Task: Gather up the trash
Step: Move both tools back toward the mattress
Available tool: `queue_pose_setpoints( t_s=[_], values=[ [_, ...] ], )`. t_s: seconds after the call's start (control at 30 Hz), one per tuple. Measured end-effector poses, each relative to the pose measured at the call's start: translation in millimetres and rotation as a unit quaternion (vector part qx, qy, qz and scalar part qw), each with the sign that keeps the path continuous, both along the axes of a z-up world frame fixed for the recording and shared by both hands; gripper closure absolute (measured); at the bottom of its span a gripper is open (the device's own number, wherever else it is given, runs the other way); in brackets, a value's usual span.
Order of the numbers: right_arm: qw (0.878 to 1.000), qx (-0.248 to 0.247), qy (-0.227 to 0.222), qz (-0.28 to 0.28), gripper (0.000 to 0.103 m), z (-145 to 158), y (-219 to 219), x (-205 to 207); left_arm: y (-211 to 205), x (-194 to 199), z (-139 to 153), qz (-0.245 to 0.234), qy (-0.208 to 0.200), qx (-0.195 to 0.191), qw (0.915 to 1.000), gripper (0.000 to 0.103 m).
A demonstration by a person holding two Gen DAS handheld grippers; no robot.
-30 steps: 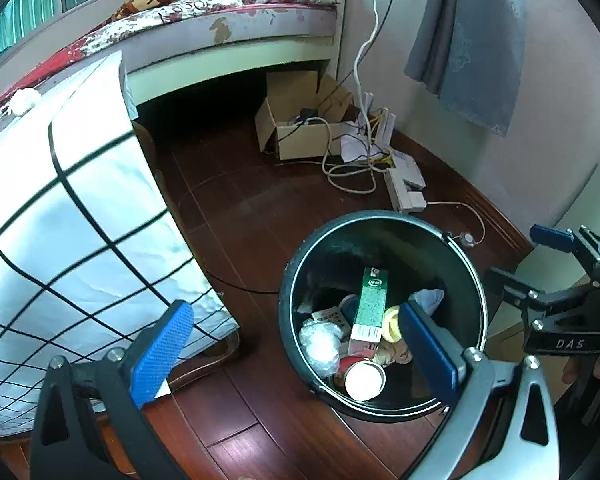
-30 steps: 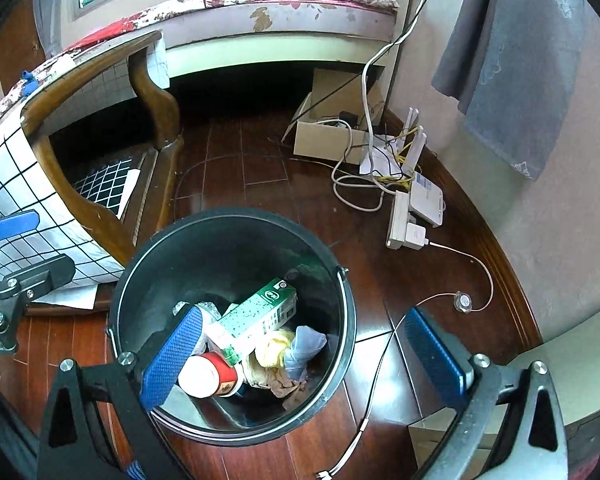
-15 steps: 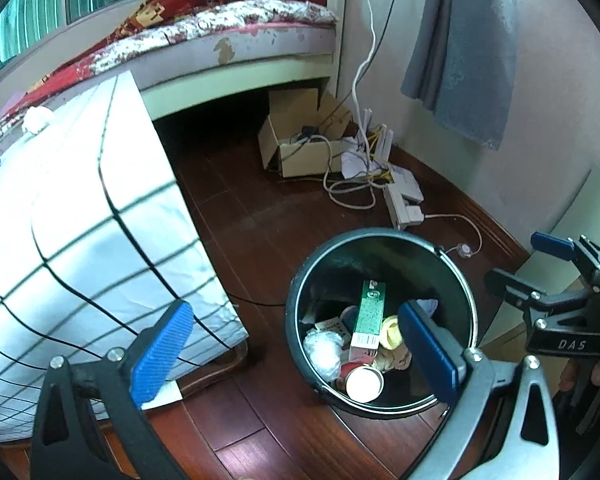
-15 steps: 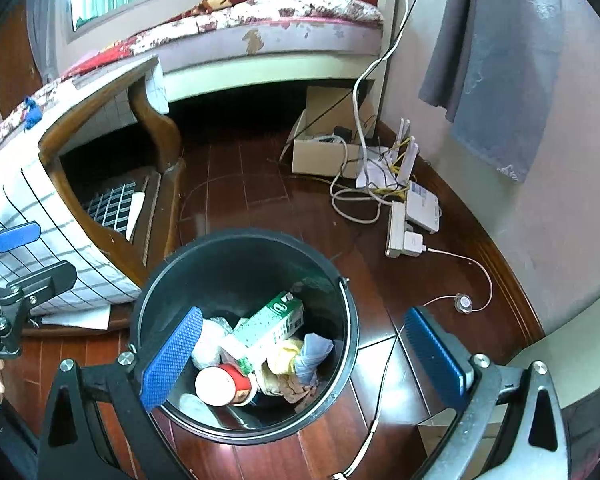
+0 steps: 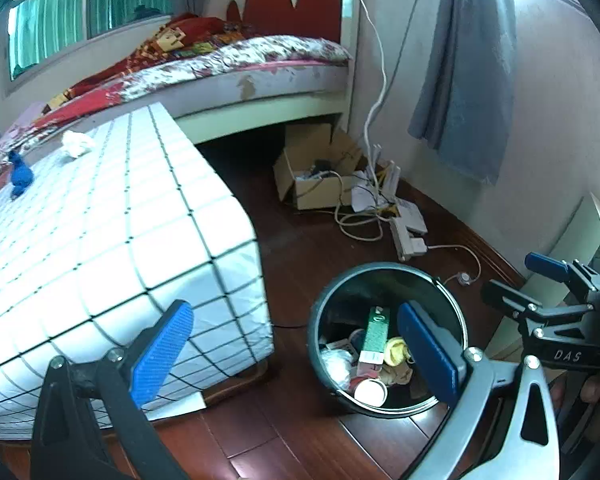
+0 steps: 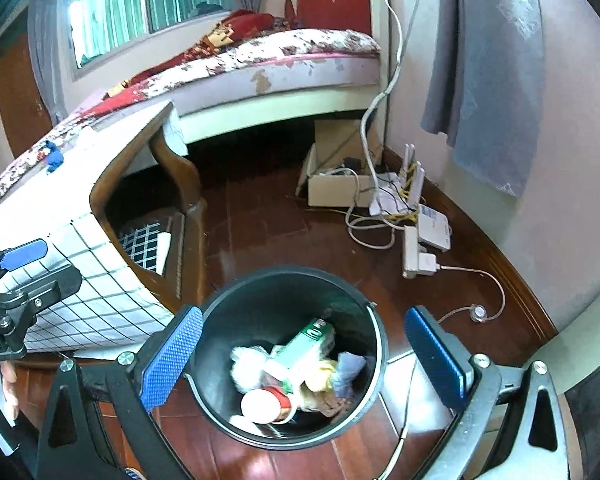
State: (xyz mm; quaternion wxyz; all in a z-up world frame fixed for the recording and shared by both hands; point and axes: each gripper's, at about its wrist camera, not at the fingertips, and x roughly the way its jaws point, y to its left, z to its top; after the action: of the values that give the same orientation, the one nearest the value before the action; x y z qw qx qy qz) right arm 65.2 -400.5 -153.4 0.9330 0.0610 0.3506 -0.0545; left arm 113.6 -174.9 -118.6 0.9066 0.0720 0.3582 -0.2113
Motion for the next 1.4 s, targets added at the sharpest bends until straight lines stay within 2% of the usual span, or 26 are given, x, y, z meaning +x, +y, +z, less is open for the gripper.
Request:
queue_pose_setpoints(
  t_s=[0.43,0.57,0.7,0.87,1.1,1.27,1.4],
  values=[
    [0.998,0.005,-0.046,0.049,0.001,54.6,67.4,33.5,71.1,6.4,32.5,0.064,-0.034,-0.019,0.9972,0.0],
    [0.996,0.012,-0.058,0.073,0.001,70.6,97.9,50.6,104.8,14.5,40.3,0.096,-0.044,-0.025,0.9941,0.0],
    [0.991,0.007,-0.06,0.12,0.001,82.9,138.2,73.5,147.5,28.1,47.1,0.126,-0.042,-0.043,0.9902,0.0],
    [0.983,-0.001,-0.062,0.174,0.001,99.7,186.3,109.8,194.0,44.6,57.0,0.17,-0.042,-0.032,0.984,0.0],
    [0.969,-0.015,-0.065,0.237,0.001,119.0,242.3,160.1,256.9,78.7,78.8,0.237,-0.042,-0.009,0.9706,0.0],
    [0.96,-0.04,-0.048,0.274,0.001,123.2,282.6,193.9,278.5,102.1,81.2,0.255,-0.037,-0.003,0.9662,0.0],
    [0.957,-0.025,-0.04,0.285,0.001,124.1,296.0,222.9,286.0,125.9,77.3,0.261,-0.032,-0.002,0.9649,0.0]
  ],
)
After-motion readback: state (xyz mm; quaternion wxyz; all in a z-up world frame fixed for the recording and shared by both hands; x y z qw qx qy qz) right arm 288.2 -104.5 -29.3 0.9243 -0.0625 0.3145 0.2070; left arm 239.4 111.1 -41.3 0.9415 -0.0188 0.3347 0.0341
